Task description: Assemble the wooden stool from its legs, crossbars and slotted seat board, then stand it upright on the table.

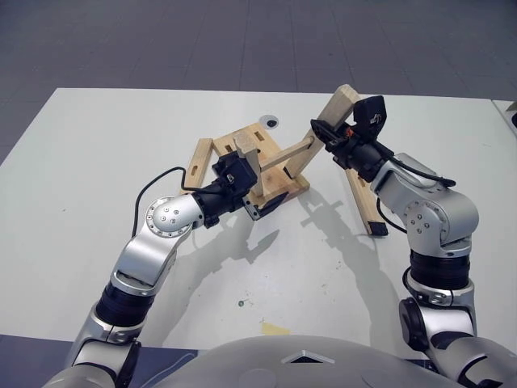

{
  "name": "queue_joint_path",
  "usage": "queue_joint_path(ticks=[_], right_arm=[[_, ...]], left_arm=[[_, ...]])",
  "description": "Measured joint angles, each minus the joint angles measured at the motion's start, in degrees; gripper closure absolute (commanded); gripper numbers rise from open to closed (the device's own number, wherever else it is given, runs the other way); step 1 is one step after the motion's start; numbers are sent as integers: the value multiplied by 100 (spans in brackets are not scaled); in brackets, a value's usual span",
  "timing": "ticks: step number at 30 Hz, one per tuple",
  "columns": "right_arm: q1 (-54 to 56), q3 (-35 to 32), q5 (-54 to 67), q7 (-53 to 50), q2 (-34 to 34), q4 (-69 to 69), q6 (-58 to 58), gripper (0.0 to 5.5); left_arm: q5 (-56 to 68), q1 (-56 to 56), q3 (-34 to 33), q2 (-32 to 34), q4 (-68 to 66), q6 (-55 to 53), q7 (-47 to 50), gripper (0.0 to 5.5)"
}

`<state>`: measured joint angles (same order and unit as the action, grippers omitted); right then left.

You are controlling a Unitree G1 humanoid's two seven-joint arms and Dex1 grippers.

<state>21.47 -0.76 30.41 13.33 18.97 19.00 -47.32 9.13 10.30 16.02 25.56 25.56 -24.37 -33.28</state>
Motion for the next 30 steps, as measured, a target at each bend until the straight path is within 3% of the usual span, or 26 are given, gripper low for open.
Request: queue_joint_path(ticks=[8, 9, 21, 25, 30], right_arm=[[-131, -473, 93, 95, -453, -254, 706, 448], [-129, -548, 131, 96, -476, -260, 711, 412], [375, -1272, 820, -89, -558, 201, 874, 226], [1165, -1803, 1289, -459, -444, 225, 791, 163], [2181, -2053, 1615, -747, -341, -41, 886, 81]], left_arm=[[-2, 87, 3, -31, -25, 8, -12, 10], [-1, 90, 3, -30, -24, 12, -17, 10], [58, 111, -70, -43, -101, 27, -152, 10], [485, 438, -553, -290, -140, -174, -32, 10], [1968, 1416, -1802, -938, -150, -1096, 580, 10]])
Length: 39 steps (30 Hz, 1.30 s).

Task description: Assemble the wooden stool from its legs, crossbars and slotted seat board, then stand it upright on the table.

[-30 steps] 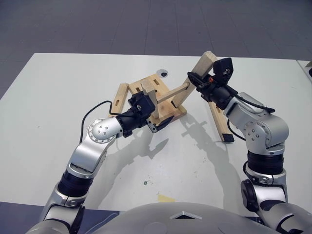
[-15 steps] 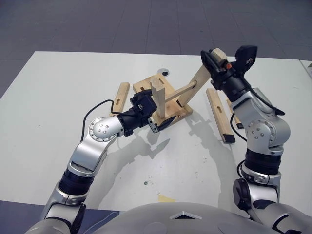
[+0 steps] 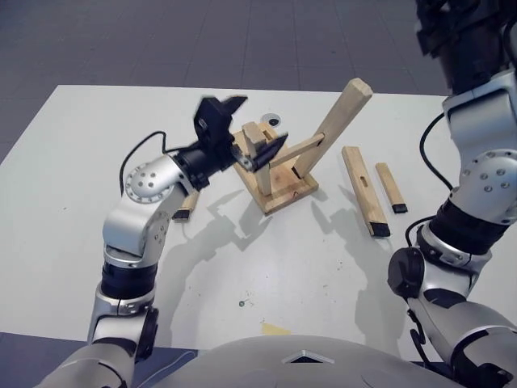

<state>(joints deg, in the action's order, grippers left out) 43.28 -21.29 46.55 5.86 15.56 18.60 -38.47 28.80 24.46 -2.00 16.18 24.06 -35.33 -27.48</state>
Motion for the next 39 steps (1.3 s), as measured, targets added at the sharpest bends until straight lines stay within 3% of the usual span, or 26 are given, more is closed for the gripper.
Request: queue_joint_path(ticks=[3, 6, 13, 20, 27, 31, 35, 39], right_arm=[[164, 23, -62, -29, -8, -292, 178, 33], [193, 165, -254, -24, -142, -632, 419, 12], [-829, 1095, -945, 383, -747, -1449, 986, 12], [-988, 1002, -909, 558, -757, -1471, 1244, 12], [-1094, 577, -540, 186, -841, -1273, 1008, 12], [-1179, 167, -366, -61, -716, -788, 1021, 12], [-2067, 244, -239, 264, -419, -198, 719, 12], [-2643, 798, -4, 887, -293, 457, 479, 12]], left_arm=[[976, 502, -672, -192, 93, -514, 424, 10], [1523, 677, -921, -214, 166, -821, 707, 10], [1631, 576, -762, -209, 167, -927, 981, 10], [1651, 311, -585, -223, 179, -929, 1052, 10], [1620, 453, -804, -301, 22, -728, 1456, 10], [980, 797, -1101, -138, -406, -389, 2077, 10], [178, 534, -1006, 256, -777, -227, 2174, 10], [-40, 413, -894, 208, -985, -86, 2108, 10]])
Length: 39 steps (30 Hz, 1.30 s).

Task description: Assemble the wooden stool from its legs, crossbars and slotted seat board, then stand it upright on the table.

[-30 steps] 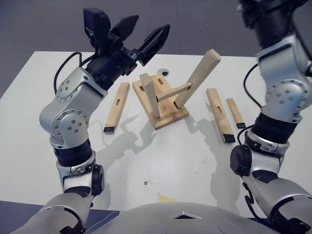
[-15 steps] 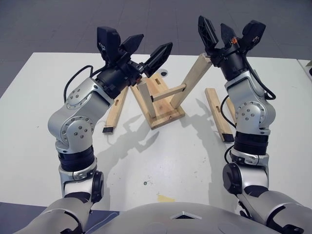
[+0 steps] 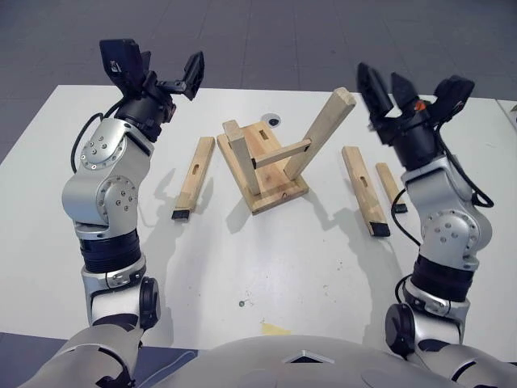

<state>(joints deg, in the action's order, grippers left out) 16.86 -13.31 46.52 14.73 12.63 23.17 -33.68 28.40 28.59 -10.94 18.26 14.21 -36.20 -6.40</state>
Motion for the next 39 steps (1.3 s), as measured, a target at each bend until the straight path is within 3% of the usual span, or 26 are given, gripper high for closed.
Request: queue_joint_path(ticks=[6, 11, 18, 22, 24, 30, 39], right_arm=[[-93, 640, -1508, 41, 518, -1072, 361, 12], [554, 200, -2571, -316, 1084, -1827, 1345, 12], [1106, 50, -1918, -181, 524, -1148, 1897, 12], [1102, -479, -85, -61, 401, -607, 1104, 12], [882, -458, 406, 409, 767, -267, 589, 12], [-28, -355, 326, 1413, 1700, -175, 157, 12], [-867, -117, -424, 2059, 2180, -468, 185, 12]], left_arm=[[-15, -56, 165, -195, -48, 60, -172, 10], [-19, -63, 150, -200, -202, 74, -206, 10], [-18, -81, 307, -380, -193, 90, -294, 10], [-16, -177, 309, -402, -173, 90, -309, 10], [-15, -199, 329, -411, -154, 89, -344, 10], [-13, -287, 326, -408, -35, 84, -372, 10], [-7, -307, 331, -411, -12, 16, -430, 10]])
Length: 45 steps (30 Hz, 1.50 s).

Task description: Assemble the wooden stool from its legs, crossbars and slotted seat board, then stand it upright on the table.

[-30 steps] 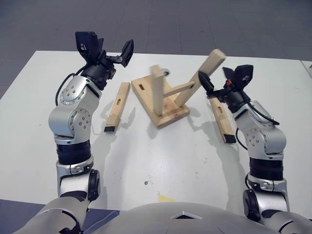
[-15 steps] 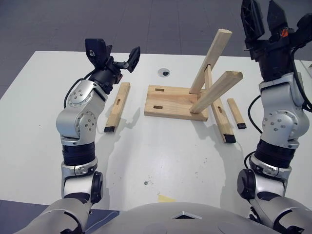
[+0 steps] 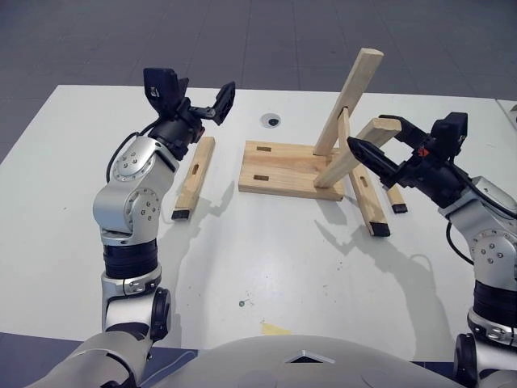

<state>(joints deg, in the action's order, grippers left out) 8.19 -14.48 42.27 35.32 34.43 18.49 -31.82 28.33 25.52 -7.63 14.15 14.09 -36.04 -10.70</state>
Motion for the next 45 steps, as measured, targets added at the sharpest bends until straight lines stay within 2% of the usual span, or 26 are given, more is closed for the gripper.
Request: queue_joint_path(ticks=[3, 6, 12, 15, 20, 22, 25, 28, 31, 35, 38, 41, 45], right_arm=[[190, 430, -1277, -160, 180, -398, 780, 12], [618, 590, -2273, -612, 139, -854, 1634, 12], [959, 550, -2425, -1061, -512, -617, 2500, 12], [1033, 603, -2080, -1167, -868, -125, 2410, 12], [923, 1157, -1078, -1114, -1253, 639, 1271, 12], [531, 1356, -1034, -1088, -1261, 556, 854, 12], [159, 1162, -956, -1151, -1248, 106, 490, 12], [46, 934, -1267, -1167, -1038, -340, 512, 12], [208, 851, -1999, -1393, -884, -727, 1053, 12], [612, 856, -2537, -1742, -1044, -951, 1673, 12], [514, 1187, -2568, -1600, -1232, -916, 1625, 12], [57, 1917, -2634, -1032, -1209, -681, 1300, 12], [66, 2081, -2885, -1173, -1304, -908, 1162, 12]], left_arm=[[-1, -7, 32, -19, 2, -25, -5, 10], [-1, -7, 68, -47, 4, -32, -15, 10], [-1, -5, 89, -59, -2, -36, -41, 10], [-1, -5, 109, -73, 5, -41, -41, 10], [-2, -4, 132, -107, 14, -42, -81, 10], [-4, -4, 130, -105, 14, -42, -87, 10], [-6, -4, 129, -104, 11, -41, -117, 10], [-9, -4, 128, -102, -1, -40, -130, 10], [-15, -6, 128, -107, -10, -39, -124, 10], [-15, -6, 136, -140, -7, -37, -122, 10], [-16, -6, 137, -144, -6, -37, -123, 10], [-17, -9, 138, -146, 0, -37, -124, 10], [-19, -11, 143, -155, 2, -37, -123, 10]])
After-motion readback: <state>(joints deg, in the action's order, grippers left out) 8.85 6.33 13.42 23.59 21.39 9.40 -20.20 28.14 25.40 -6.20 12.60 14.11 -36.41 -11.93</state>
